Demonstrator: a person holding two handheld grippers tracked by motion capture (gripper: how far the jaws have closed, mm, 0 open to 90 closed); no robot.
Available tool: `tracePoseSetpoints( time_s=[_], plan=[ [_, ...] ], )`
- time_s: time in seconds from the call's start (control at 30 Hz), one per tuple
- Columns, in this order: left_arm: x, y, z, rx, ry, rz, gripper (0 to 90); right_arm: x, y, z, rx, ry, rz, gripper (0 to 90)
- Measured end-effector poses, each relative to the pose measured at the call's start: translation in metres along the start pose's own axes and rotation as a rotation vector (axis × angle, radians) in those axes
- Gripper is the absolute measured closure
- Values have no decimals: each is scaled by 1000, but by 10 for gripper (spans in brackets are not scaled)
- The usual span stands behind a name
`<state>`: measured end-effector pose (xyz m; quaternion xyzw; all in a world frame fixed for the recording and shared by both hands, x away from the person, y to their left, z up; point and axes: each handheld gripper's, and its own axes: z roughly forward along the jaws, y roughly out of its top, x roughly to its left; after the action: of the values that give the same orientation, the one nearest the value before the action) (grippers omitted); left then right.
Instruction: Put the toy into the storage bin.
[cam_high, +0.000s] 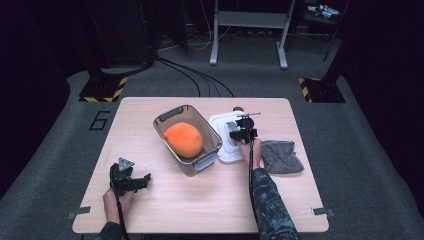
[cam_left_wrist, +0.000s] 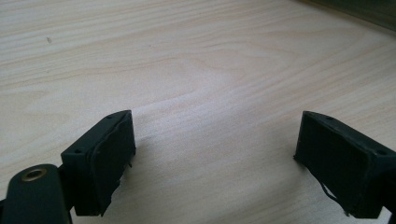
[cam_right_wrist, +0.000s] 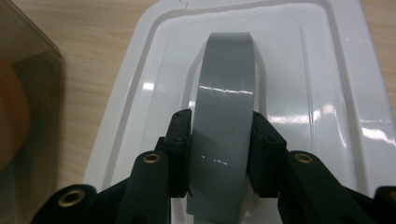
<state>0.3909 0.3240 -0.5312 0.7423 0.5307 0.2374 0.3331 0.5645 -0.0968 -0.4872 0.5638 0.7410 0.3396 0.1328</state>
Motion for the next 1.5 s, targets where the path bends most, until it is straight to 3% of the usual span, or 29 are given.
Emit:
tracePoseSetpoints(
  time_s=[0.4,0.8,1.5],
  plan=[
    [0,0,0,0,-1,-1,115,2,12,-26,-95,18,-31,668],
    [0,0,0,1,1,1,115,-1,18,-46,-125,5,-57,669],
    [0,0,0,1,2,2,115,-8,22,-84,-179,14,-48,670]
  ],
)
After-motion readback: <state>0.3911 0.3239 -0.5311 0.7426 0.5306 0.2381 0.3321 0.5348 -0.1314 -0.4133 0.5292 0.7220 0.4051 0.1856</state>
